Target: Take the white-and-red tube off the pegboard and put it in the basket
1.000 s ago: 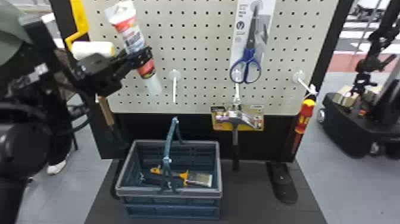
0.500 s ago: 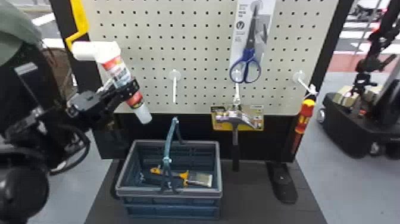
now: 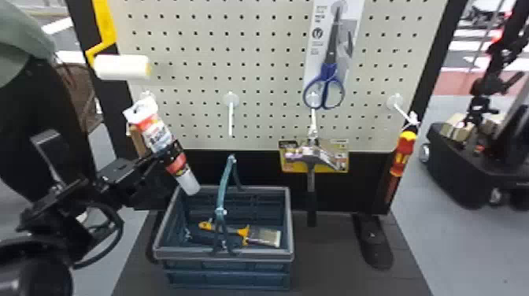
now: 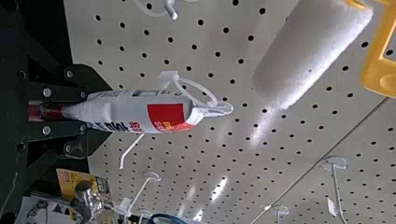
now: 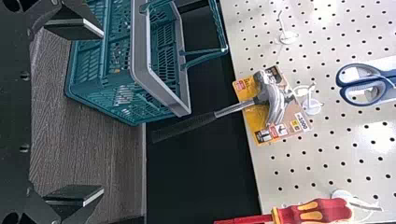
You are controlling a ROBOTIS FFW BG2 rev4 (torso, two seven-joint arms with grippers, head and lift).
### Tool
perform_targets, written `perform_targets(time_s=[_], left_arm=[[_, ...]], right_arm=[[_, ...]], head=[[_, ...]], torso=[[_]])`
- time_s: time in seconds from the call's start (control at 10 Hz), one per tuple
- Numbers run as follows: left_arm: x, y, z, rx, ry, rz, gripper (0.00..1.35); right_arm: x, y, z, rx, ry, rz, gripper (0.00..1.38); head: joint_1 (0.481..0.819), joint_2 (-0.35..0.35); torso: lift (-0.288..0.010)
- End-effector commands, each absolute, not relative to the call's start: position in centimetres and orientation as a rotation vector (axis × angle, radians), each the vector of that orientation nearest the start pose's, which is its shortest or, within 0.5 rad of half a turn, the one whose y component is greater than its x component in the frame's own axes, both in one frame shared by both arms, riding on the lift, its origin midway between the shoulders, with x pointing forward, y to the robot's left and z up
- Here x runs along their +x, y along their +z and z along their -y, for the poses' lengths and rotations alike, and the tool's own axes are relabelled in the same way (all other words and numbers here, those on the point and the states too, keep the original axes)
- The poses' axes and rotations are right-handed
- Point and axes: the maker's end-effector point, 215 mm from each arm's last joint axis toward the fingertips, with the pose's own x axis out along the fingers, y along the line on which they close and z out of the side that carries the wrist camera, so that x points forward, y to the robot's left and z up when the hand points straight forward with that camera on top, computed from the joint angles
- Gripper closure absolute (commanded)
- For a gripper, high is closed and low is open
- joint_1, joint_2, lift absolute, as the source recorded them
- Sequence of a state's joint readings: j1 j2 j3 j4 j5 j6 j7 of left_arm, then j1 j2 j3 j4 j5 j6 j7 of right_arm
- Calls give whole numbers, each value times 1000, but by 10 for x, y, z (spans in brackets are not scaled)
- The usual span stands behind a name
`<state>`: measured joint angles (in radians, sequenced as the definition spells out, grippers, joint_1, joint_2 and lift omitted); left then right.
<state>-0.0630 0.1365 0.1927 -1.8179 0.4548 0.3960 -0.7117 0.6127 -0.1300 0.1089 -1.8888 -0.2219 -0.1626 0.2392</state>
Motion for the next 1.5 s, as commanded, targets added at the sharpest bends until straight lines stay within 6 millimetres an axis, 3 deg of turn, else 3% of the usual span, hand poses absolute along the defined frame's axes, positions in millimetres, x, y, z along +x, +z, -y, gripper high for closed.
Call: perform_targets(time_s=[0.0,0.3,0.6,0.8,1.0,1.2,1.3,1.4], left_arm=[[563,-240,-200,-346,-644,51,1174],[564,-295,-197,-448,-613,-2,1176],[564,-347,-172,-534,-627,-100,1179],[567,-360,-153,-535,-660,-144,1177],[572,-355,-143,-499,-677,-135,1128],[575,-347,-144,-479,-664,-99,228],[575,-347,-145,-476,-662,-99,45],[575,-347,-146,-473,-662,-100,116]], right_arm=[[375,-417,143,181,346,-137,130],[374,-417,143,184,344,-135,130],[374,-418,144,187,343,-136,130],[374,-418,144,187,343,-136,130],[374,-419,144,188,342,-138,130],[374,-420,144,189,342,-141,130],[374,-420,144,189,342,-141,130],[374,-420,145,189,343,-141,130]], head=[[549,0],[549,0],[549,0],[549,0],[549,0],[549,0],[549,0],[549,0]], torso=[[-100],[-100],[-100],[-100],[-100],[-100],[-100],[-100]])
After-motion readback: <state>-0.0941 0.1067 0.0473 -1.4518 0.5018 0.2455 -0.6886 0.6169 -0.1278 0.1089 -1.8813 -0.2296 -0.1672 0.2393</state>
